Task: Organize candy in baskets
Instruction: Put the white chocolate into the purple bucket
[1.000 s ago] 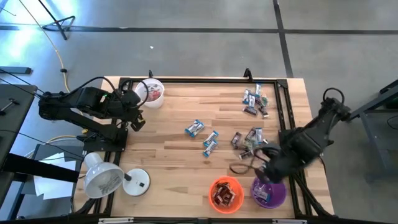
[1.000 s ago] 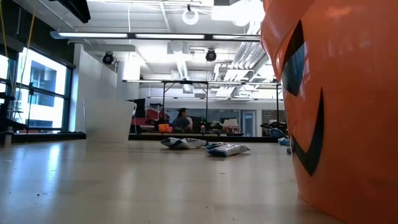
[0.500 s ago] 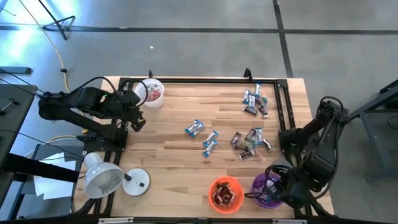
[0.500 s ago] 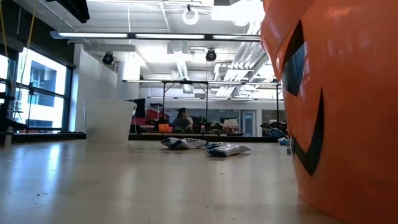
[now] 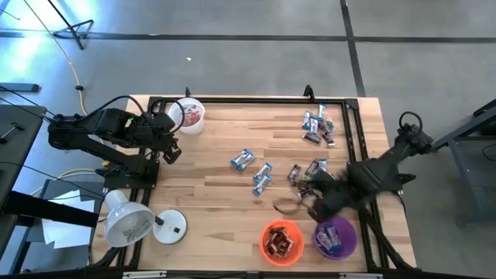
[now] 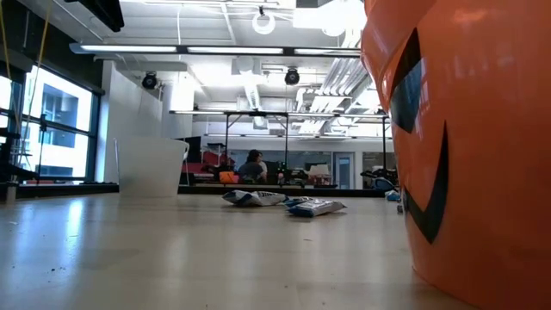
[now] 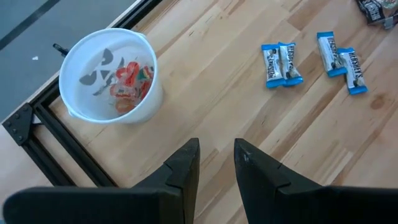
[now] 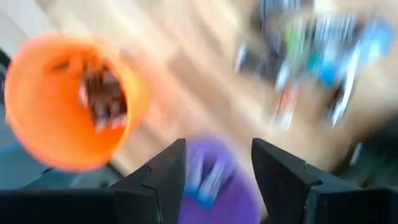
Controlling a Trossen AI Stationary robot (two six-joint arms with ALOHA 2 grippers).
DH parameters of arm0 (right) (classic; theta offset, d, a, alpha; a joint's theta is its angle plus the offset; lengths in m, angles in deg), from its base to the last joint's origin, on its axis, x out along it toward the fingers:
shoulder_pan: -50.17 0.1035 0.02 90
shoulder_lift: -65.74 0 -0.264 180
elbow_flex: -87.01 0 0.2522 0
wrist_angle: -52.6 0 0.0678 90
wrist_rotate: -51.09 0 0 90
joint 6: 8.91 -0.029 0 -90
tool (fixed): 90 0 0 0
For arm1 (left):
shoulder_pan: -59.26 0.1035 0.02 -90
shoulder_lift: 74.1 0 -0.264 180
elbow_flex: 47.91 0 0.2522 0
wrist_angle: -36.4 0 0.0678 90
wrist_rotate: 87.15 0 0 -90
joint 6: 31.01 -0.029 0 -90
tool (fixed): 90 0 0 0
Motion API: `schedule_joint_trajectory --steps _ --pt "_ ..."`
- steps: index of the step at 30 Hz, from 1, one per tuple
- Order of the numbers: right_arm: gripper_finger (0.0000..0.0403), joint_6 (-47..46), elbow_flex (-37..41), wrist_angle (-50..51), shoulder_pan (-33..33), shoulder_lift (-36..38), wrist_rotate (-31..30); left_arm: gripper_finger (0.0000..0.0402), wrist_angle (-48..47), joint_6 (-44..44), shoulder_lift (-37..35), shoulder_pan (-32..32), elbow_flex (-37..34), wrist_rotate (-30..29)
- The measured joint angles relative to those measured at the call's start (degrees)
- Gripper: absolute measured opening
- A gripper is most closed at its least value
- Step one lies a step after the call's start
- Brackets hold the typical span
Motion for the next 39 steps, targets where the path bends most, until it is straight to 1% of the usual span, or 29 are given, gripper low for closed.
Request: schedule_joint_trajectory --steps 4,7,9,12,13,15,17,19,22,25,27,30,32,35,39 --pt "0.0176 20.9 0.0 -4.4 -10.2 -0.2 -4.9 0.0088 -0.1 0.5 0.0 0.0 0.0 0.0" --pt "0.0176 34.3 0.0 -11.3 -16.8 -1.0 -9.3 0.0088 -0.6 0.7 0.0 0.0 0.0 0.0" --pt "0.0176 39.0 0.0 -18.0 -20.6 -1.9 -12.0 0.0088 -0.8 0.7 0.0 0.0 0.0 0.0" --pt "0.0176 40.5 0.0 -28.1 -25.1 -3.7 -15.0 0.0088 -2.2 -0.1 0.0 0.0 0.0 0.0" --pt "0.0176 38.8 0.0 -30.9 -26.4 -4.5 -16.3 0.0088 -3.0 -0.7 0.0 0.0 0.0 0.0" --pt "0.0176 30.4 0.0 -34.7 -28.5 -6.3 -19.0 0.0088 -3.3 -1.1 0.0 0.0 0.0 0.0" --pt "0.0176 21.9 0.0 -36.0 -30.1 -8.6 -20.7 0.0088 -3.2 -1.1 -0.3 0.0 0.0 -0.2" --pt "0.0176 17.1 0.0 -36.0 -31.1 -11.4 -21.7 0.0088 -3.3 -0.6 -0.7 0.0 0.0 -0.7" --pt "0.0176 9.9 0.0 -36.2 -31.9 -16.2 -20.8 0.0088 -3.2 -0.3 -1.1 0.0 0.0 -0.7" --pt "0.0176 2.1 0.0 -39.1 -33.0 -20.6 -17.1 0.0088 -3.2 -2.4 -1.4 0.0 0.0 -1.5" --pt "0.0176 -1.1 0.0 -42.1 -33.7 -23.0 -15.1 0.0088 -3.3 -4.3 -1.8 0.0 0.0 -1.8" --pt "0.0176 -6.3 0.0 -46.6 -34.0 -26.3 -14.9 0.0088 -3.2 -7.3 -2.2 0.0 0.0 -2.3" --pt "0.0176 -8.0 0.0 -48.7 -33.9 -28.2 -14.2 0.0088 -3.3 -8.2 -2.6 0.0 0.0 -2.7" --pt "0.0176 -10.8 0.0 -49.5 -34.0 -30.4 -11.3 0.0088 -3.2 -9.3 -3.6 0.0 0.0 -3.1" --pt "0.0176 -11.7 0.0 -49.9 -34.1 -31.8 -11.0 0.0088 -3.3 -8.1 -5.5 0.0 0.0 -3.2"
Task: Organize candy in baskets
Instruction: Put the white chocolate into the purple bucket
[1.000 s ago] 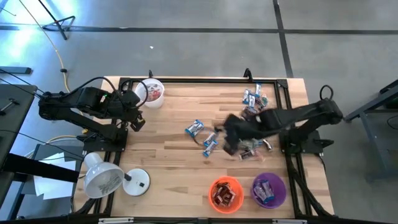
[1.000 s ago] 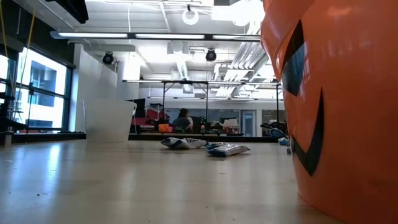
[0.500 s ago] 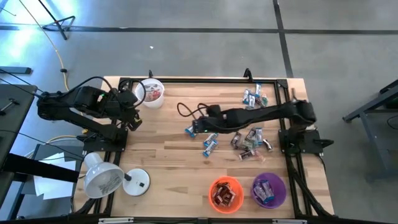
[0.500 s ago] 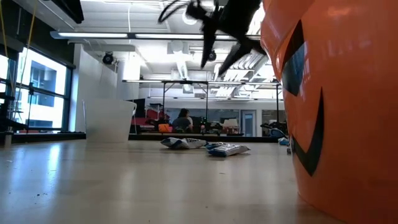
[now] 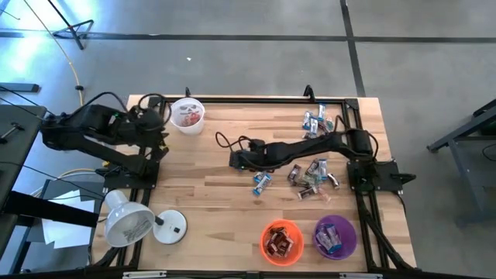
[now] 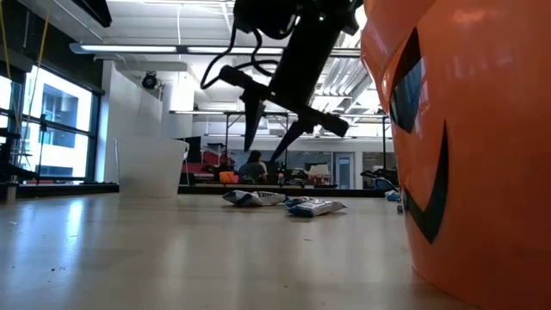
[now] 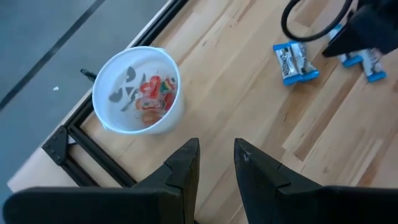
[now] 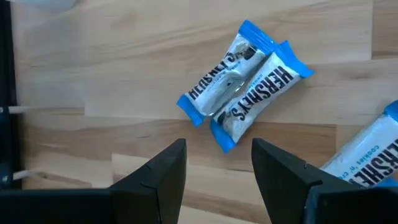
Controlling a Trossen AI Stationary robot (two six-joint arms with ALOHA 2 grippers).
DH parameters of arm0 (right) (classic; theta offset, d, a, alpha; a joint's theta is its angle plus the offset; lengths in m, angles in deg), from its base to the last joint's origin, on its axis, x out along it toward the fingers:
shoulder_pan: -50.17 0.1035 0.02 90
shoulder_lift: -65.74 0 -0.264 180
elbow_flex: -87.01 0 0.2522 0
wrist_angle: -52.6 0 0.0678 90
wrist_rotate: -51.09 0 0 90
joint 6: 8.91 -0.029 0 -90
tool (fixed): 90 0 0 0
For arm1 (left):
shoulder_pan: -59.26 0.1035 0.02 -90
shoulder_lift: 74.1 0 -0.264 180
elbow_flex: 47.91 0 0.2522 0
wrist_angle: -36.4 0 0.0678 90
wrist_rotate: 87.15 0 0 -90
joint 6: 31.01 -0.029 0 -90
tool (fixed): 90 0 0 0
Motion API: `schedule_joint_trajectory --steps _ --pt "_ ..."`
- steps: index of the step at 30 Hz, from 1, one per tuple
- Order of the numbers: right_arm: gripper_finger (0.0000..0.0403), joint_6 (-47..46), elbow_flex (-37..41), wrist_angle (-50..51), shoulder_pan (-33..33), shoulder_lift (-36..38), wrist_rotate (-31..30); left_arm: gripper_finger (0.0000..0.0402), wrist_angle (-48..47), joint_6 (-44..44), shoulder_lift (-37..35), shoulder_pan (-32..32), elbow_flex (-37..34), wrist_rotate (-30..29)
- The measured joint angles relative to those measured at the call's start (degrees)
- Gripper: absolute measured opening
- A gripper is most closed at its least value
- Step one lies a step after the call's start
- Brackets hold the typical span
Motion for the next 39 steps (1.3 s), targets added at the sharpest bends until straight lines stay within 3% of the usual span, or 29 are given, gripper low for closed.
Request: schedule_joint_trajectory --steps 14,29,33,39 --pt "0.0176 -4.6 0.0 -1.0 -3.2 -5.2 -0.1 0.0088 0.0 -1.0 -4.7 0.0 0.0 0.0" --pt "0.0171 2.9 -0.3 1.1 -7.0 -8.7 5.3 0.0088 0.0 -4.3 -5.9 0.0 0.0 -1.5" --pt "0.0128 5.7 -0.2 2.4 -7.2 -8.7 6.4 0.0088 0.0 -4.3 -6.0 0.0 0.0 -2.6" --pt "0.0017 12.0 -0.1 3.0 -7.2 -8.8 6.7 0.0088 0.0 -4.0 -6.1 0.0 0.0 -3.0"
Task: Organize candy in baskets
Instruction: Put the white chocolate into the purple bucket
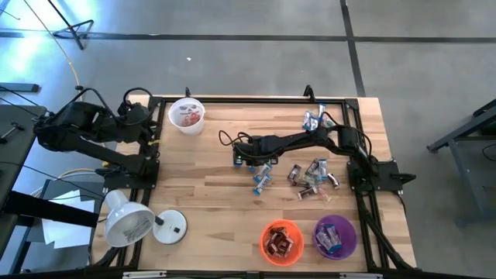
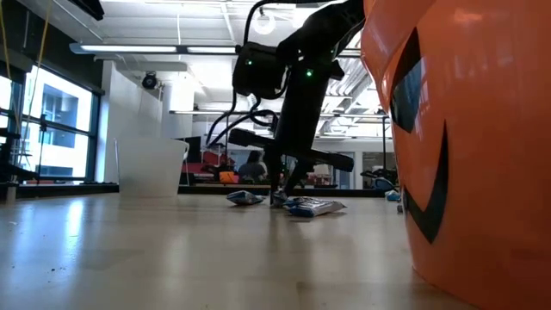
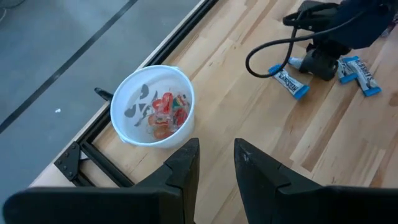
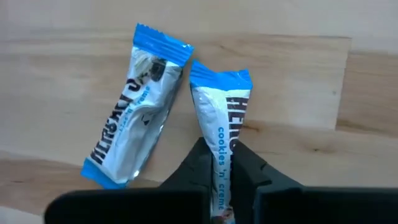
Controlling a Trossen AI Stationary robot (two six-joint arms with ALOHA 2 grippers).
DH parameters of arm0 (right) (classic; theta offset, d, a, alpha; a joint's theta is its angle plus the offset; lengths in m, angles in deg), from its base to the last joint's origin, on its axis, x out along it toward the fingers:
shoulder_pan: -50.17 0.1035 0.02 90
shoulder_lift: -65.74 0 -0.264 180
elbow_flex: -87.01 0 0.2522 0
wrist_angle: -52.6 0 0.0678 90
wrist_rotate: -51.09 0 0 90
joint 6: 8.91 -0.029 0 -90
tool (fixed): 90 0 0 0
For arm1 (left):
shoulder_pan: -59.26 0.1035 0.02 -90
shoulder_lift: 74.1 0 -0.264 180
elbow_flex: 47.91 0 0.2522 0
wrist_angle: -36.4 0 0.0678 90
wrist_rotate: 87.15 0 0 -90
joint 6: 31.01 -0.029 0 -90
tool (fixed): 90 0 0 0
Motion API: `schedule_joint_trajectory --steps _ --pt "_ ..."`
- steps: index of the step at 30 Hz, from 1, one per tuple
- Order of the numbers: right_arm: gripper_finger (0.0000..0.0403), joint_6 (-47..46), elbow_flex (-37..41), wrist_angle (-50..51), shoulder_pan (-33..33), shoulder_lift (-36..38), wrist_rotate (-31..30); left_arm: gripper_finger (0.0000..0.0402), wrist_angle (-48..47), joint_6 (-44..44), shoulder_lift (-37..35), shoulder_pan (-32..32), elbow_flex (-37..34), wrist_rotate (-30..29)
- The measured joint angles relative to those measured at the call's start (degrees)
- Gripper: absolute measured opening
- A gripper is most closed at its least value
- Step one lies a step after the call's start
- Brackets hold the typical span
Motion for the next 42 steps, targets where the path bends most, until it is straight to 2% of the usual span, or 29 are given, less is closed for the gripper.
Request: schedule_joint_trajectory --steps 5,10,21,30,35,42 --pt "0.0025 2.4 0.1 0.4 -0.1 1.0 2.2 0.0088 0.0 0.7 0.0 0.0 0.0 0.0" --pt "0.0006 6.9 0.5 1.7 0.1 3.9 3.8 0.0088 0.0 0.8 0.0 0.0 0.0 0.0" --pt "0.0004 10.5 0.2 2.7 4.1 20.5 7.6 0.0088 0.0 -0.2 0.0 0.0 0.0 0.0" --pt "0.0006 -2.1 0.2 5.6 15.6 31.9 8.0 0.0088 0.0 1.8 0.0 0.0 0.0 0.2" --pt "0.0006 -12.6 0.2 10.5 24.3 34.5 8.1 0.0088 0.4 4.9 0.0 0.0 0.0 -1.8" --pt "0.0007 -29.4 0.2 17.4 38.4 35.3 13.3 0.0088 2.1 10.5 0.0 0.0 0.0 -5.0"
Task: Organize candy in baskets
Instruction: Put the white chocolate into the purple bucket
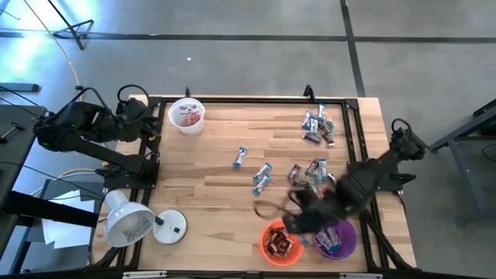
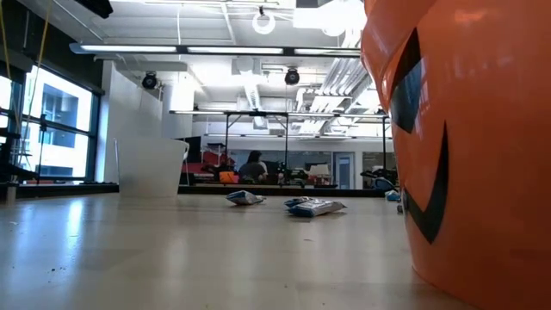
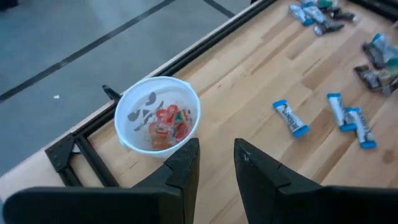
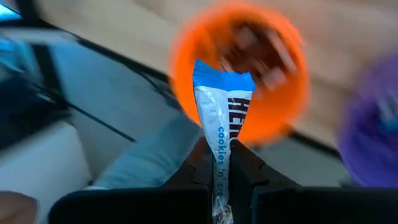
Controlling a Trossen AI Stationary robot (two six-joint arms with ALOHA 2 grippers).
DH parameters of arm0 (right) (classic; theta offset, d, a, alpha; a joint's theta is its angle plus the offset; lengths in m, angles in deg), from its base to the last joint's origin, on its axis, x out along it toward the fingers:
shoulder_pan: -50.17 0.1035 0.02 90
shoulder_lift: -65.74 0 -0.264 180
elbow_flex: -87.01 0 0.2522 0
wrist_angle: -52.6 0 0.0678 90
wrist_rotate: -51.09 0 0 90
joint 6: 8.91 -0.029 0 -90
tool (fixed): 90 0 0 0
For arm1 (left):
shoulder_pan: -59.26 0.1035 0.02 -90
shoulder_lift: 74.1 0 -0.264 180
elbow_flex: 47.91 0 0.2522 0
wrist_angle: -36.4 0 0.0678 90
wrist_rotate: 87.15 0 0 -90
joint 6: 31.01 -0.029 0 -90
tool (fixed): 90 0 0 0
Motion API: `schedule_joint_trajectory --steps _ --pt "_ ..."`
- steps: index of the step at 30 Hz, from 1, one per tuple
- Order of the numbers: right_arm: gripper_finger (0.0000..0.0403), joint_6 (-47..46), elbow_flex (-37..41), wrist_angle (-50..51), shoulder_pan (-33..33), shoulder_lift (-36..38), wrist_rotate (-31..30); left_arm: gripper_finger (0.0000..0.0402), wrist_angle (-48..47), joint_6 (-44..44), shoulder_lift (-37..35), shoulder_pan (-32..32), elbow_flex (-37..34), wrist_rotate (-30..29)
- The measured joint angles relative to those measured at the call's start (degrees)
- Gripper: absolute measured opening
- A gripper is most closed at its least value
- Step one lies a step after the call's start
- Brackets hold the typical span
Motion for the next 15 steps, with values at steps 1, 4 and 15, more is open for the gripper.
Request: schedule_joint_trajectory --steps 1,4,15 --pt "0.0007 -2.1 0.0 1.0 1.9 0.0 0.5 0.0088 0.3 0.6 0.0 0.0 0.0 0.0" --pt "0.0007 -9.2 0.0 5.4 7.1 0.0 0.6 0.0088 1.2 1.7 0.0 0.0 0.0 0.0" --pt "0.0009 -18.6 0.0 21.8 17.1 0.0 0.6 0.0088 1.7 5.4 1.7 0.0 0.0 -1.7"
